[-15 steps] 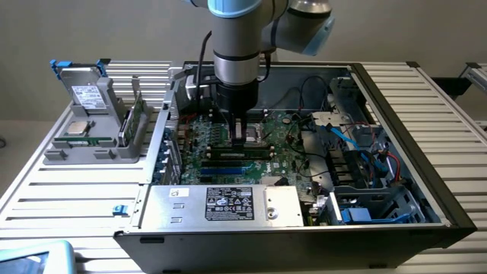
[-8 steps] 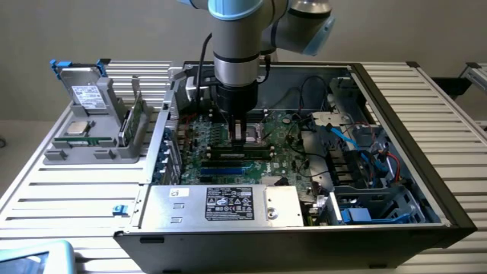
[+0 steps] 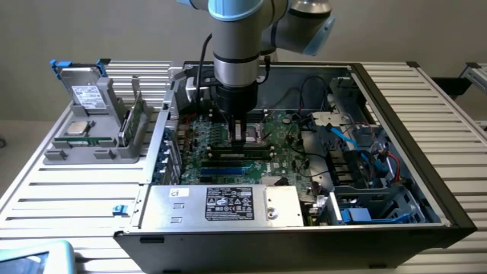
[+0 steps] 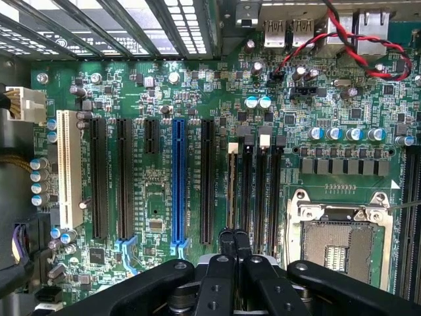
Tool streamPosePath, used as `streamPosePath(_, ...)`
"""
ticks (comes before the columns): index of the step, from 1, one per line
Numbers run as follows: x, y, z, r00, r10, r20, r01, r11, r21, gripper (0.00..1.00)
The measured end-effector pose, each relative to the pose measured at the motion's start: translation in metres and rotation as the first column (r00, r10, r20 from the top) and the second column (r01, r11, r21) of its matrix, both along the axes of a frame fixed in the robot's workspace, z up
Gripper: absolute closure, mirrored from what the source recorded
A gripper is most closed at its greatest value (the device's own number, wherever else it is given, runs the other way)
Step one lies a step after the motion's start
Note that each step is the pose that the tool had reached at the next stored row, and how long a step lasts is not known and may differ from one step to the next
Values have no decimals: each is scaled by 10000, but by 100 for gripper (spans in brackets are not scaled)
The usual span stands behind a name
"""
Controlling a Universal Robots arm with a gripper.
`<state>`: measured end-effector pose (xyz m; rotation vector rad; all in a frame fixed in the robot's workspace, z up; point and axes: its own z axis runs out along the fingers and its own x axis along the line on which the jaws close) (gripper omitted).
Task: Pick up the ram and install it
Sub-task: 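Press down the ram until it locks into place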
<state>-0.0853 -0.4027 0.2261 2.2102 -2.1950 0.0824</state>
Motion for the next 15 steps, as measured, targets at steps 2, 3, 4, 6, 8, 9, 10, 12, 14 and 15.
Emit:
streamPosePath(2, 0, 0, -1, 10000, 0, 0, 0, 10000, 0, 89)
streamPosePath(3, 0, 1, 7, 10000, 0, 2, 0, 10000, 5, 89)
streamPosePath(4, 1, 2, 28, 10000, 0, 9, 0, 10000, 17, 89)
streamPosePath(6, 5, 0, 86, 10000, 1, -2, -1, 10000, 1, 89)
streamPosePath(8, 28, 0, 130, 10000, 0, -2, 0, 10000, 1, 89)
streamPosePath(9, 48, 0, 150, 10000, -1, -2, 1, 10000, 2, 89)
streamPosePath(10, 70, 0, 168, 10000, 0, -2, 0, 10000, 1, 89)
streamPosePath(12, 122, 1, 195, 10000, 0, -1, 0, 10000, 2, 89)
streamPosePath(14, 156, 0, 203, 10000, 0, -2, 0, 10000, 0, 89)
streamPosePath(15, 157, 0, 203, 10000, -1, -3, 1, 10000, 2, 89)
